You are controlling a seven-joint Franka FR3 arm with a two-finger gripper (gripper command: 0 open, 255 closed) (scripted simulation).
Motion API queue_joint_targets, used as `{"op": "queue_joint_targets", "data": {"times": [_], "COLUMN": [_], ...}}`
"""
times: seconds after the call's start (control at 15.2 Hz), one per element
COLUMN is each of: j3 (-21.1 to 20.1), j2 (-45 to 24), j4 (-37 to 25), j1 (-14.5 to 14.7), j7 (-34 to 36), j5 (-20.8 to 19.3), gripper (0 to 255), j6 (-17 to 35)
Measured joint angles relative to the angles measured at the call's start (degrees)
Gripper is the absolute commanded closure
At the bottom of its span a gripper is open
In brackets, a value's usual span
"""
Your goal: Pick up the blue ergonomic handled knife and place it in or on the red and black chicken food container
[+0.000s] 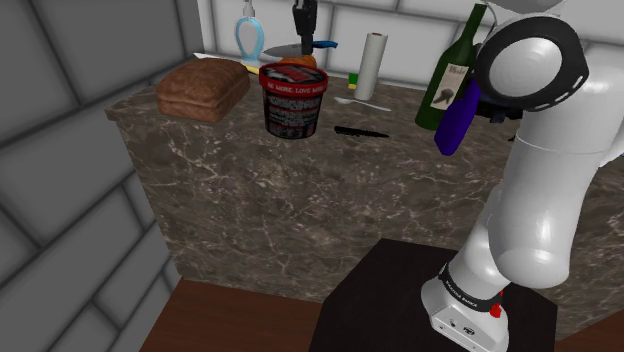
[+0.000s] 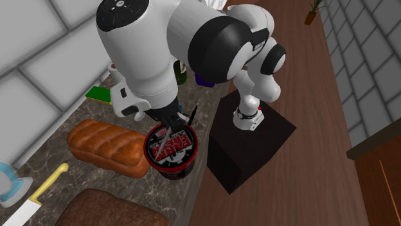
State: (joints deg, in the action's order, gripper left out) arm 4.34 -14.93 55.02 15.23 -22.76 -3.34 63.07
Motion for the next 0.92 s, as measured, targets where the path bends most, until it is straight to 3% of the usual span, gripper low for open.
{"op": "queue_joint_targets", "data": {"times": [0.46, 0.92], "j3": [-0.13, -0.17], "j2": [5.16, 6.22], "j4": [13.66, 15.67], "j1": [0.29, 0.33], "j7": [0.81, 0.90], "j5": [-0.18, -0.20], "gripper": [255, 255], "j6": [8.56, 10.01]}}
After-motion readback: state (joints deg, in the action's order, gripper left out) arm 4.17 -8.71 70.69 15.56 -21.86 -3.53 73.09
